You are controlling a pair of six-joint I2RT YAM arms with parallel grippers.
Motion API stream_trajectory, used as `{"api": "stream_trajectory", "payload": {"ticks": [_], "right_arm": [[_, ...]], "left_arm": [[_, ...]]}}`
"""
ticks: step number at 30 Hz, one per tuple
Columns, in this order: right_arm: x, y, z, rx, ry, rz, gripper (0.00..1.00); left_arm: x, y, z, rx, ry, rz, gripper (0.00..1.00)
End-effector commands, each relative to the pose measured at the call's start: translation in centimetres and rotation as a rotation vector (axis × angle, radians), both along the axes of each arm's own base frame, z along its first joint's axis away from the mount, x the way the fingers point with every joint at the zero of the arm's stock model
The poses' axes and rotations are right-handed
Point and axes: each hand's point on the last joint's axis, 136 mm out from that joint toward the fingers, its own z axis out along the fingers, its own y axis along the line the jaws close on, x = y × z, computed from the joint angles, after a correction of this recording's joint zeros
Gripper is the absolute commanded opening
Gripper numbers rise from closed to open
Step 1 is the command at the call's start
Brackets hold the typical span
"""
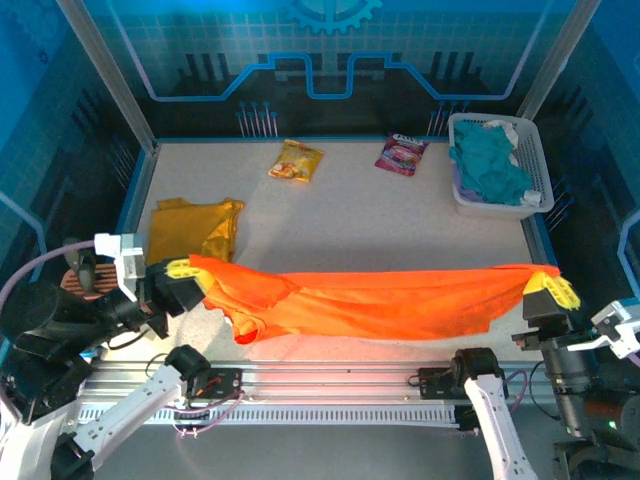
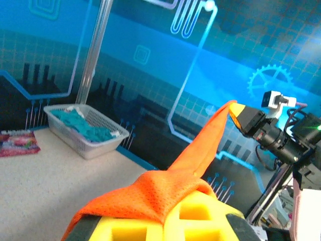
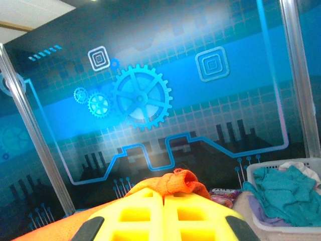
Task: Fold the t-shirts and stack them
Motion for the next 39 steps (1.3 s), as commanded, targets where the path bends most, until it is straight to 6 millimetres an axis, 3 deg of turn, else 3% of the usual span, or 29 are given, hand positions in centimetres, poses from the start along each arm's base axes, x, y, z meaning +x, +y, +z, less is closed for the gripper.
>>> {"api": "stream_trajectory", "payload": {"ticks": [1,5,12,17,24,28,32,35,39], "right_arm": [[0.3,-1.7,1.5,0.061,-0.006,-0.09,0.0],[3.8,-1.8,1.0,0.089,0.094,-0.097,0.0],[12.7,-1.1,-5.8,0.116,0.428,-0.089,0.0],[18.5,0.3,-11.5,0.113,0.608,-0.03,0.0],[25.3,1.3,-21.3,0.139,0.804,-0.008,0.0],[28.3,1.1,-23.8,0.131,0.815,-0.032,0.0],[30.3,0.6,-26.7,0.112,0.816,-0.065,0.0],[31.7,0.4,-28.1,0.098,0.801,-0.065,0.0],[32.7,0.4,-29.3,0.099,0.802,-0.028,0.0]], "left_arm": [[2.0,0.8,2.6,0.007,-0.038,0.114,0.0],[6.2,-0.3,2.7,0.06,-0.016,0.2,0.0],[16.0,-1.9,-0.4,0.217,0.088,0.405,0.0],[23.8,-1.3,-6.8,0.136,0.349,0.419,0.0],[31.8,0.1,-17.7,0.091,0.622,0.447,0.0],[34.9,-0.3,-22.5,0.089,0.72,0.43,0.0],[37.7,0.1,-25.3,0.055,0.768,0.431,0.0],[39.2,0.0,-26.1,0.034,0.806,0.408,0.0],[39.5,-0.3,-26.5,0.043,0.816,0.386,0.0]]}}
